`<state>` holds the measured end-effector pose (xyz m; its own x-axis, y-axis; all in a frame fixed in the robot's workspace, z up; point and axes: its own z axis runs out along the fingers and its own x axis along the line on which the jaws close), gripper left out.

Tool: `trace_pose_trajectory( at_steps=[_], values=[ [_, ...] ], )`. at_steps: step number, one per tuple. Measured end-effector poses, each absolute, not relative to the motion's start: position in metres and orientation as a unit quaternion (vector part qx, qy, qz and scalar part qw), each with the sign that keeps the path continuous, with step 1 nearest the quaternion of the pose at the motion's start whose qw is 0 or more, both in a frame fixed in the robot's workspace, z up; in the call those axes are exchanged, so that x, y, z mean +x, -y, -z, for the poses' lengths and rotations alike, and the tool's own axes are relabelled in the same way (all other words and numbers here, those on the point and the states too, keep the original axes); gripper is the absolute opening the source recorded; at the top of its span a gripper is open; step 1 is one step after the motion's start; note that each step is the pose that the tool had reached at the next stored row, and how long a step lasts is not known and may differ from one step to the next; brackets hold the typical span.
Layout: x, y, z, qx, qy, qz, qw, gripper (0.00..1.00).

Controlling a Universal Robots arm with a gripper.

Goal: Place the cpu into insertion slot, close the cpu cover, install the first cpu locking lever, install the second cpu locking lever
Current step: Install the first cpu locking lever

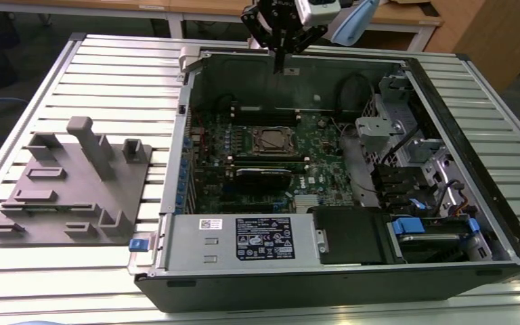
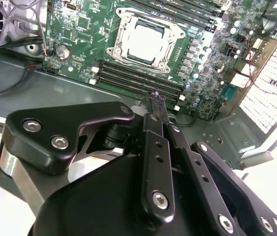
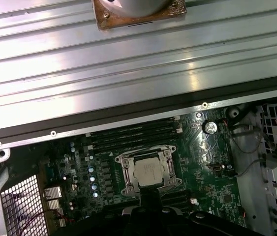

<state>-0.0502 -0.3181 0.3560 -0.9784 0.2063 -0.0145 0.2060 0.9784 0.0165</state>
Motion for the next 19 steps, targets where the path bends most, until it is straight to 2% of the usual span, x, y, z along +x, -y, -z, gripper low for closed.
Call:
trace_pose_trajectory(
  at_steps=[19],
  values=[
    [-0.05, 0.318, -0.345, 0.104, -0.995, -0.008, 0.011, 0.1]
  ],
)
